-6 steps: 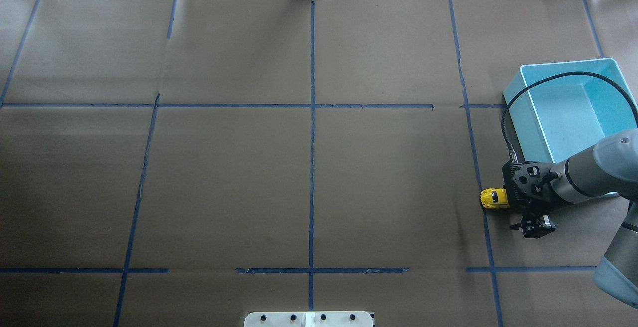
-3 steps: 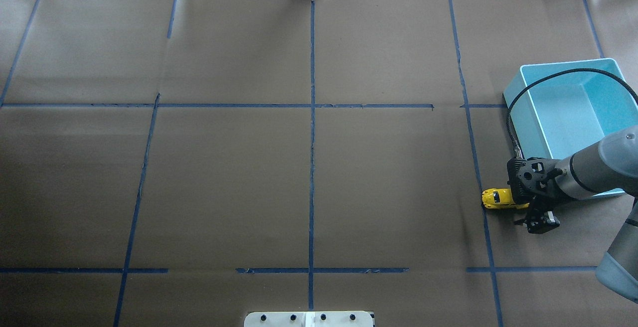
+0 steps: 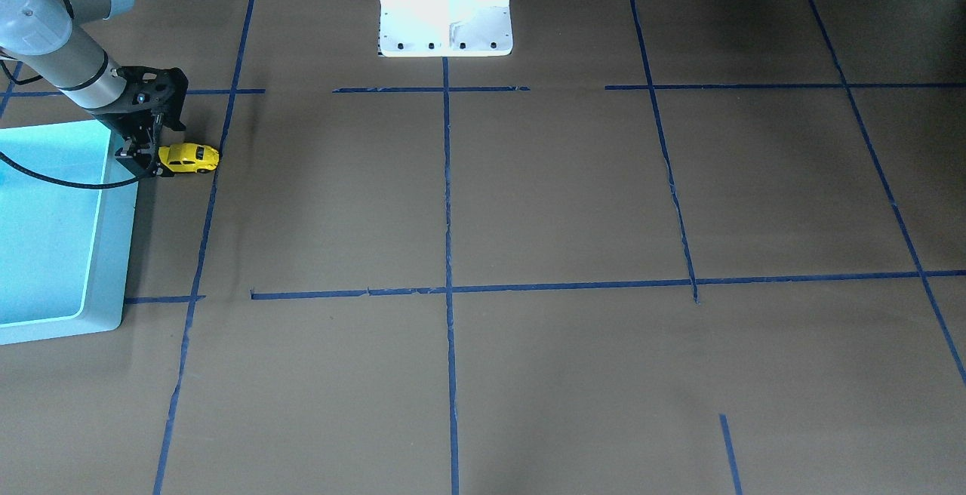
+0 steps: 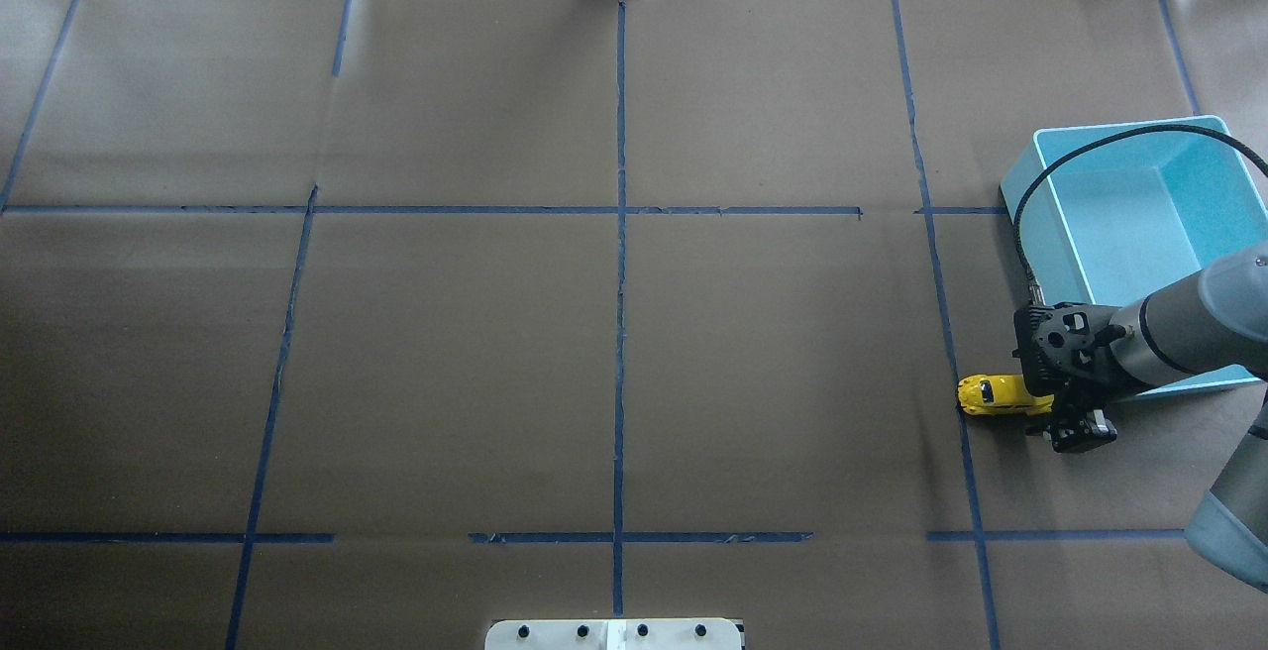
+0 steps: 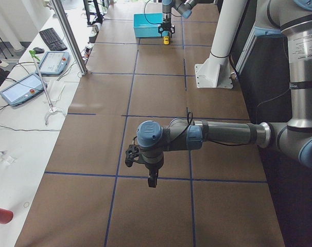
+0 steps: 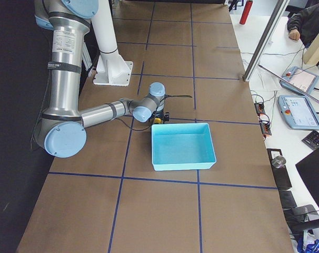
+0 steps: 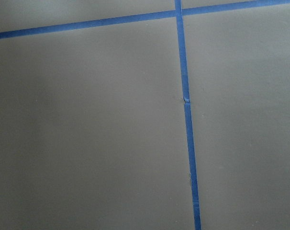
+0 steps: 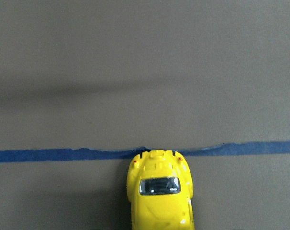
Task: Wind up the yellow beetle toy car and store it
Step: 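Close the right gripper around the yellow car, then lift the car with the right gripper over the light-blue bin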
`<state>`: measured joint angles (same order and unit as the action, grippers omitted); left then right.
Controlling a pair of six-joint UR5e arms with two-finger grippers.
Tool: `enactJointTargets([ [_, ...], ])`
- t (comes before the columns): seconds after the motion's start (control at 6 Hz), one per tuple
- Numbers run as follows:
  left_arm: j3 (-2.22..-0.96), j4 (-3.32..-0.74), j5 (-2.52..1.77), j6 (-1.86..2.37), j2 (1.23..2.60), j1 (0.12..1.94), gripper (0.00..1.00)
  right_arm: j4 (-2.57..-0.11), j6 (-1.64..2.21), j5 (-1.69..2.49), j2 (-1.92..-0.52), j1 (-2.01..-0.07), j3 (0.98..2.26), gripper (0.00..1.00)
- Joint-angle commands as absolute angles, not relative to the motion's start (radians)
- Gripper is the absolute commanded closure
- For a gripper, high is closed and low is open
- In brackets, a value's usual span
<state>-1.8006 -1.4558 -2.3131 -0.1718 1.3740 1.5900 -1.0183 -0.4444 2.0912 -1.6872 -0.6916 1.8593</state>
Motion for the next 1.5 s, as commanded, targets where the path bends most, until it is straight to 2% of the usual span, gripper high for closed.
enactJointTargets([
  [0.0,-1.798,-1.456,-2.315,-0.172,1.373,1.594,0.0,-1.02,-0.445,2.089,-1.667,-0.674,1.847,0.19],
  [0.17,-1.798,-1.456,-2.316,-0.161,1.373,1.597,0.0,-1.02,-0.445,2.089,-1.67,-0.661,1.848,0.56],
  [0.33,-1.787,-1.456,-2.316,-0.158,1.373,1.604,0.0,-1.019,-0.446,2.097,-1.675,-0.663,1.85,0.9],
  [0.5,-1.754,-1.456,-2.318,-0.158,1.376,1.629,0.0,-1.02,-0.448,2.118,-1.68,-0.684,1.861,1.0],
  [0.67,-1.75,-1.456,-2.318,-0.158,1.382,1.631,0.0,-1.02,-0.449,2.17,-1.681,-0.719,1.867,1.0],
  [0.83,-1.755,-1.457,-2.318,-0.156,1.39,1.631,0.0,-1.125,-0.449,2.207,-1.677,-0.747,1.947,1.0],
  [1.0,-1.753,-1.457,-2.319,-0.155,1.39,1.631,0.0,-1.302,-0.457,2.207,-1.651,-0.77,2.071,1.0],
  [1.33,-1.773,-1.459,-2.322,0.0,1.393,1.631,0.0,-1.6,-0.669,2.259,-1.536,-0.936,2.144,1.0],
])
